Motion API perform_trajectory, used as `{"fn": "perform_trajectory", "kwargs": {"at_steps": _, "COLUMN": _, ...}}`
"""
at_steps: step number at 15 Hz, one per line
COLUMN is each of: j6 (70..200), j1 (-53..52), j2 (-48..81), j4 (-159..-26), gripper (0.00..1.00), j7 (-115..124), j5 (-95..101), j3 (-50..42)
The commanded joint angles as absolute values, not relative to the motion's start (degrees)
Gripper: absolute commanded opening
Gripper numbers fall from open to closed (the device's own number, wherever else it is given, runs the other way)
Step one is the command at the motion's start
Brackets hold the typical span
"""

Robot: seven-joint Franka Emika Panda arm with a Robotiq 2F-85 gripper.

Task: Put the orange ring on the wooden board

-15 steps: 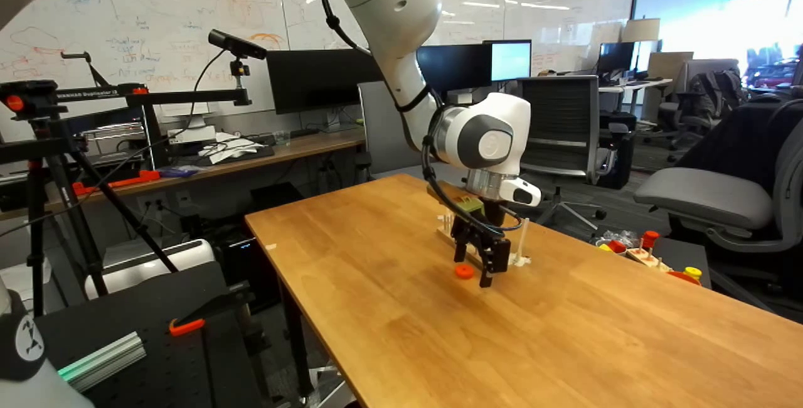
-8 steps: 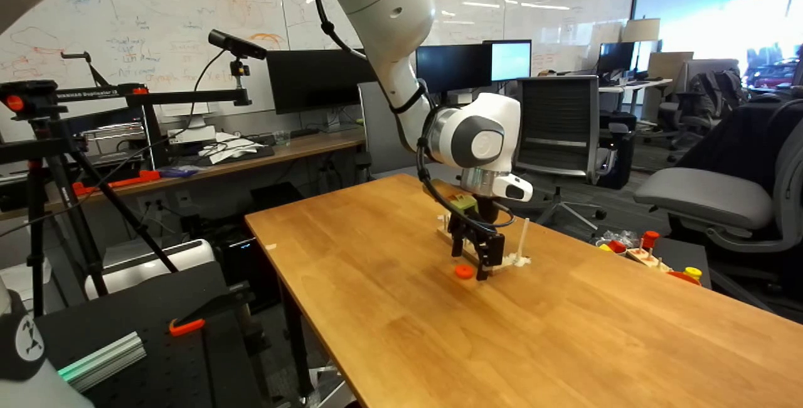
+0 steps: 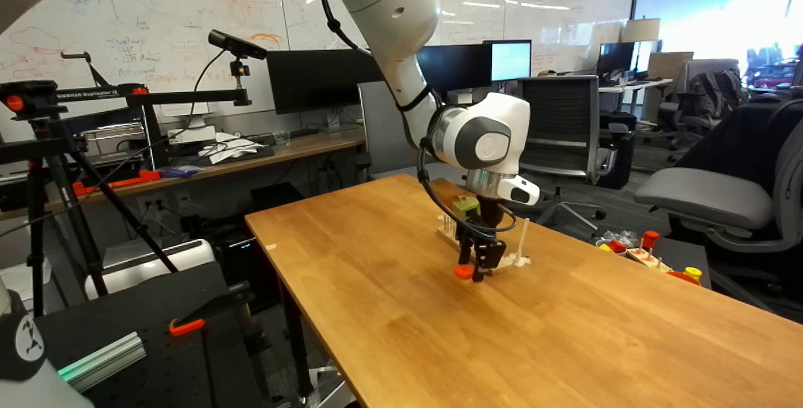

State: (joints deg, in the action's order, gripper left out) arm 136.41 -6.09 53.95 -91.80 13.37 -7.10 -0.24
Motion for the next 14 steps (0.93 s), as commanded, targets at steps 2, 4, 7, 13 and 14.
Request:
{"fn": "perform_trajectory", "kwargs": {"at_steps": 2, "j6": 135.9, "j1": -2.1, "j2": 52.6, "j4": -92.9, "gripper": 0.2, "j7": 12.3, "j5": -10.9, "j3": 1.8}}
{"fn": "perform_trajectory", "kwargs": {"at_steps": 4, "j6": 135.7, "j1": -0.5, "j2": 52.1, "j4": -93.4, "gripper": 0.14, "j7": 12.1, "j5": -12.5, "j3": 2.1}}
{"fn": "perform_trajectory", "kwargs": {"at_steps": 7, "j6": 135.7, "j1": 1.2, "j2": 51.8, "j4": -93.4, "gripper": 0.14, "j7": 11.7, "j5": -14.2, "j3": 2.6}}
{"fn": "perform_trajectory", "kwargs": {"at_steps": 13, "j6": 135.3, "j1": 0.8, "j2": 49.8, "j4": -92.9, "gripper": 0.14, "j7": 12.1, "j5": -13.9, "j3": 2.7}}
{"fn": "perform_trajectory", "kwargs": {"at_steps": 14, "j6": 135.2, "j1": 0.5, "j2": 49.4, "j4": -92.6, "gripper": 0.14, "j7": 12.3, "j5": -13.7, "j3": 2.8}}
